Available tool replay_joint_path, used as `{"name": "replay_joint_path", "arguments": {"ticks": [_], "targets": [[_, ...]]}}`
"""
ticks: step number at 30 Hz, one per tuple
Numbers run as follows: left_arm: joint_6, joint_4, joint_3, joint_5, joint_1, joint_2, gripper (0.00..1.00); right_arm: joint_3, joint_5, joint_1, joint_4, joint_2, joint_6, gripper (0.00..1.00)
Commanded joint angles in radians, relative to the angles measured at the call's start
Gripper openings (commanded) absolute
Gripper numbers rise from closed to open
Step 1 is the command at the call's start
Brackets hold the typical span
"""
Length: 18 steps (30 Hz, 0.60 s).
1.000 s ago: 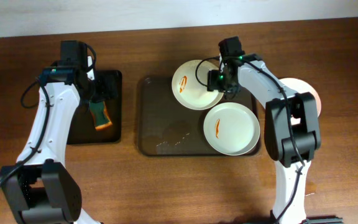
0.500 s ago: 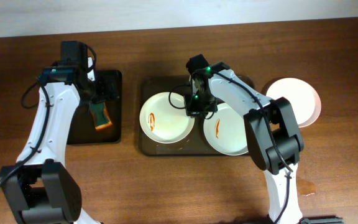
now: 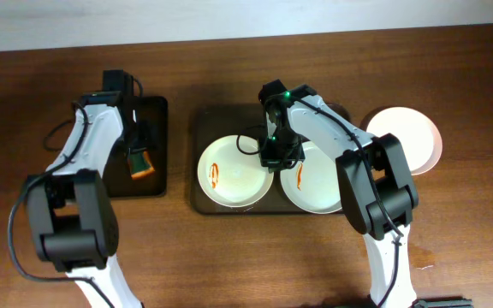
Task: Clean dirty plates on tray and stack at the side
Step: 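Move the right gripper to grip the rim of the back plate, then grasp the sponge from the black tray with the left gripper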
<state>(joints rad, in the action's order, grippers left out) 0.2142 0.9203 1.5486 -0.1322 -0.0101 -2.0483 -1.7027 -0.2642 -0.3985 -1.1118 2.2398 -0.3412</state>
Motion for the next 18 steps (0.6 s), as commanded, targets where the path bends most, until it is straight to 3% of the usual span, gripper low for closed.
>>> {"name": "replay_joint_path", "arguments": {"ticks": [1, 2, 5, 7, 12, 13, 14, 16, 18], "targets": [[-0.008, -0.017, 0.002, -0.022, -0.021, -0.067, 0.77, 0.004, 0.032, -0.001, -0.008, 0.009, -0.008, 0.04], [-0.008, -0.023, 0.002, -0.017, -0.022, -0.091, 0.73, 0.004, 0.032, -0.001, -0.007, 0.009, -0.008, 0.04], [-0.007, -0.024, 0.002, 0.032, -0.022, -0.146, 0.45, 0.004, 0.032, -0.001, -0.002, 0.009, -0.008, 0.04], [-0.008, -0.023, 0.008, 0.031, -0.022, -0.146, 0.0, 0.004, 0.032, -0.001, 0.001, 0.009, -0.008, 0.04], [-0.006, 0.092, 0.106, 0.034, -0.016, -0.144, 0.0, 0.004, 0.032, -0.001, 0.001, 0.009, -0.008, 0.04], [-0.006, 0.125, 0.137, 0.035, -0.016, -0.144, 0.29, 0.004, 0.032, -0.001, 0.001, 0.009, -0.008, 0.04], [-0.006, 0.157, 0.158, 0.042, -0.016, -0.144, 0.82, 0.004, 0.032, -0.001, 0.001, 0.009, -0.008, 0.04], [-0.006, 0.204, 0.159, 0.042, -0.016, -0.145, 0.75, 0.004, 0.032, -0.001, 0.0, 0.009, -0.008, 0.04], [-0.007, 0.215, 0.146, 0.042, -0.016, -0.145, 0.56, 0.005, 0.032, -0.001, 0.0, 0.009, -0.008, 0.04]]}}
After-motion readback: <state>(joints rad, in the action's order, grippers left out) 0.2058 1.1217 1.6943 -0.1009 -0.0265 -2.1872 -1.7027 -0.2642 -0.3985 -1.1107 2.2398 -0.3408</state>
